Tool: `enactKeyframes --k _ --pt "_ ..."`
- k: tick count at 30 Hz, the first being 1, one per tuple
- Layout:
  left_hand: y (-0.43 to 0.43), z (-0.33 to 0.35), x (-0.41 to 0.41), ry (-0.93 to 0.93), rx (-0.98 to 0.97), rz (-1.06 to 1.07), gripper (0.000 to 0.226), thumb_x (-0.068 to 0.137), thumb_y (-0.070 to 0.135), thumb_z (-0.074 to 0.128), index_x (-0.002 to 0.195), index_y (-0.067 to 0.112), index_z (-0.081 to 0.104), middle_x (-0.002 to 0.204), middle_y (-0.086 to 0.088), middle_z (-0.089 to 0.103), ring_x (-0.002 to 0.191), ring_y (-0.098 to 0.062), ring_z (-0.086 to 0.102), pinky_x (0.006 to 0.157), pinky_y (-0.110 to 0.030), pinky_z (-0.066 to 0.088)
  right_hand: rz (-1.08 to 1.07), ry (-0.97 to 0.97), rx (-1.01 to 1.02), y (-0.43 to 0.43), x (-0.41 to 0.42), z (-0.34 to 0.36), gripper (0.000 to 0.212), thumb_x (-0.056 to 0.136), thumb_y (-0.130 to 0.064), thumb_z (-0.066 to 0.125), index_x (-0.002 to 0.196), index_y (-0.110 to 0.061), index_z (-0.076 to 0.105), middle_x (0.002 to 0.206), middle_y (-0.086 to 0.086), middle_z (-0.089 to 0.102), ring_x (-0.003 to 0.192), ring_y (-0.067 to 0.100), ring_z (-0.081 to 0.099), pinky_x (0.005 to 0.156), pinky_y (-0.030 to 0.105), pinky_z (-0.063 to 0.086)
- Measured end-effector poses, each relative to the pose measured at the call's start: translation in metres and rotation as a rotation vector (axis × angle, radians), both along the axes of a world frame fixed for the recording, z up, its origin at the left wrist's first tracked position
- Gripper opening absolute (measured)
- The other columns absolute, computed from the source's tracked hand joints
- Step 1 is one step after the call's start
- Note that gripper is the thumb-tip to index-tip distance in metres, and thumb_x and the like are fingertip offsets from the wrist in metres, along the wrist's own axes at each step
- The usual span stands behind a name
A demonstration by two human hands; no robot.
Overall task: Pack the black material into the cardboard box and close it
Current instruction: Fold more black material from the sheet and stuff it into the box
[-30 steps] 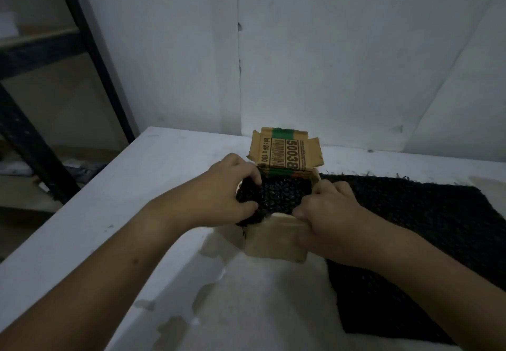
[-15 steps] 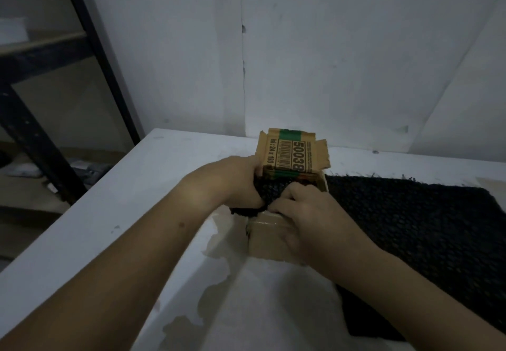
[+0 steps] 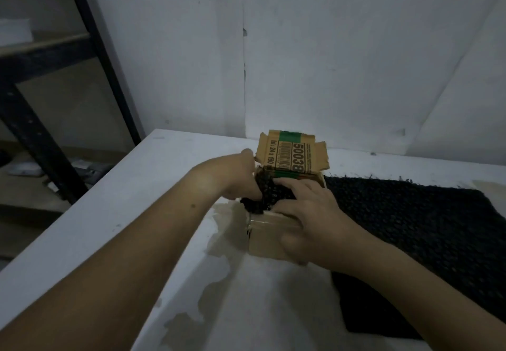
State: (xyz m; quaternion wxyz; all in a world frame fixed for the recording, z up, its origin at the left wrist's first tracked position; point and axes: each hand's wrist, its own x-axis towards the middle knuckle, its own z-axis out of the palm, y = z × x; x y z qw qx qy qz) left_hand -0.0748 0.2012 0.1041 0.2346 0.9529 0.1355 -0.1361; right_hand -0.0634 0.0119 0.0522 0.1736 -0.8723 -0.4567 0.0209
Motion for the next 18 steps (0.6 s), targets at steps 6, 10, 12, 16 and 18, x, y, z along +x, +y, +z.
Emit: enactKeyframes --k 6,10,12,16,18 --pt "-0.009 -0.007 0.005 0.115 -0.022 0.030 0.024 0.092 0.019 0.057 0.116 0.014 0.054 0.094 -0.006 0.068 0.074 -0.015 0.068 0.066 -0.028 0.059 -0.081 0.268 0.213 0.004 0.013 0.021 0.037 0.091 -0.033 0.062 0.127 -0.030 0.053 0.126 -0.013 0.055 0.110 0.009 0.055 0.091 0.023 0.046" --pt "0.000 -0.015 -0.009 0.127 -0.231 0.050 0.006 0.095 0.025 0.055 0.099 0.021 0.057 0.090 0.001 0.069 0.075 -0.011 0.068 0.067 -0.027 0.056 -0.038 0.306 -0.028 0.023 0.033 0.033 0.052 0.087 -0.045 0.067 0.135 -0.029 0.055 0.125 -0.010 0.060 0.111 0.008 0.056 0.092 0.024 0.048" --pt "0.009 -0.016 -0.019 0.138 -0.423 0.083 0.013 0.098 0.031 0.053 0.099 0.020 0.059 0.094 -0.001 0.069 0.078 -0.015 0.067 0.076 -0.032 0.054 -0.040 0.311 -0.161 0.031 0.043 0.036 0.049 0.084 -0.051 0.066 0.129 -0.033 0.059 0.117 -0.010 0.063 0.106 0.011 0.058 0.089 0.028 0.049" --pt "0.027 -0.021 -0.030 0.133 -0.641 0.106 0.025 0.096 0.026 0.056 0.118 0.012 0.058 0.114 -0.012 0.070 0.086 -0.020 0.070 0.084 -0.041 0.055 -0.057 0.287 -0.375 0.050 0.055 0.040 0.052 0.076 -0.059 0.068 0.120 -0.030 0.065 0.106 -0.008 0.066 0.098 0.015 0.061 0.089 0.033 0.052" --pt "0.030 -0.026 -0.028 0.132 -0.625 0.102 0.033 0.093 0.024 0.062 0.123 0.012 0.055 0.114 -0.013 0.072 0.085 -0.018 0.071 0.080 -0.037 0.055 -0.083 0.207 -0.455 0.060 0.056 0.041 0.054 0.072 -0.063 0.069 0.112 -0.027 0.068 0.100 -0.005 0.068 0.093 0.016 0.063 0.087 0.037 0.054"
